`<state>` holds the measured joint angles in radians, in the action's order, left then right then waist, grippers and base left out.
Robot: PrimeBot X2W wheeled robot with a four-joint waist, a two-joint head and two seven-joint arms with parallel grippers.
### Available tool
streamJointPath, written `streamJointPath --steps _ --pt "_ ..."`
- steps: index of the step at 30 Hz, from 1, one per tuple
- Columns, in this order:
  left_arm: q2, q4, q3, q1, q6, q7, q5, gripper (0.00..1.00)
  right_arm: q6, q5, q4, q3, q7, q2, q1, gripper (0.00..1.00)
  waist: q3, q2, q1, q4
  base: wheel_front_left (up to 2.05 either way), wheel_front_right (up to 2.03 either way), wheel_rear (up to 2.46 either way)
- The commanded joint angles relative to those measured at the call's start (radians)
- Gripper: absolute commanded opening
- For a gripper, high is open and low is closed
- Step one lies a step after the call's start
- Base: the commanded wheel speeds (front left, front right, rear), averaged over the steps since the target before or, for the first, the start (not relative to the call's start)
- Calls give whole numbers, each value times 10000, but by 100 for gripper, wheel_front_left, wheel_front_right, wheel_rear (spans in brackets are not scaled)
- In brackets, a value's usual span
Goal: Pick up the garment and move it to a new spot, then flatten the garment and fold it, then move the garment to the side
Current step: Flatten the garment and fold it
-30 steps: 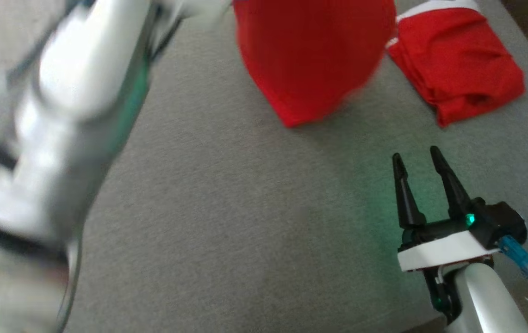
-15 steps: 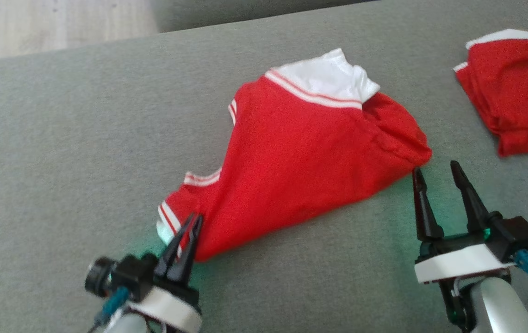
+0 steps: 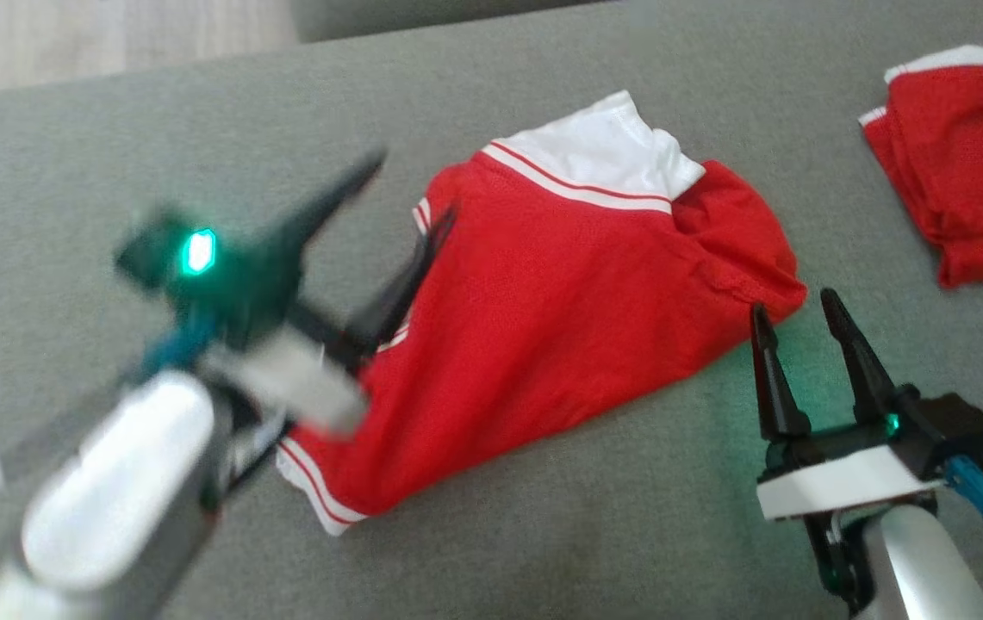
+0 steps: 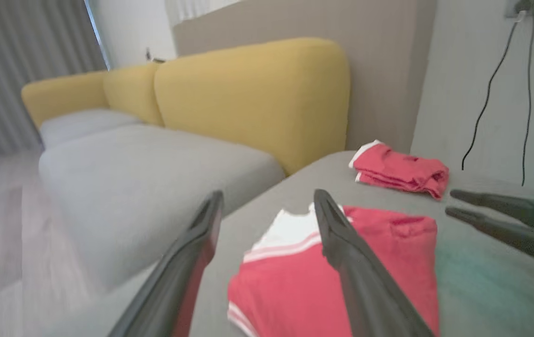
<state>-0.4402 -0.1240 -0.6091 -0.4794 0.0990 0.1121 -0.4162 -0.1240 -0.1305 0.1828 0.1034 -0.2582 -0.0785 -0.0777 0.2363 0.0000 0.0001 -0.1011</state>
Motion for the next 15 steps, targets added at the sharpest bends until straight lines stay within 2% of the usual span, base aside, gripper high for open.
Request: streamJointPath --steps 1,7,15 --pt "-268 -349 287 -971 107 418 -224 100 -67 5 -380 276 -36 -100 -344 100 297 0 -1 -283 0 0 0" --pt "82 1201 -881 -4507 306 2451 -1468 100 -67 -53 -465 493 -36 43 -888 100 1284 0 -1 -1123 0 0 0" --pt "-162 4019 -2686 -7710 314 3885 -3559 100 -67 -151 -692 751 -36 213 -1505 100 2440 0 -1 -2499 0 0 0"
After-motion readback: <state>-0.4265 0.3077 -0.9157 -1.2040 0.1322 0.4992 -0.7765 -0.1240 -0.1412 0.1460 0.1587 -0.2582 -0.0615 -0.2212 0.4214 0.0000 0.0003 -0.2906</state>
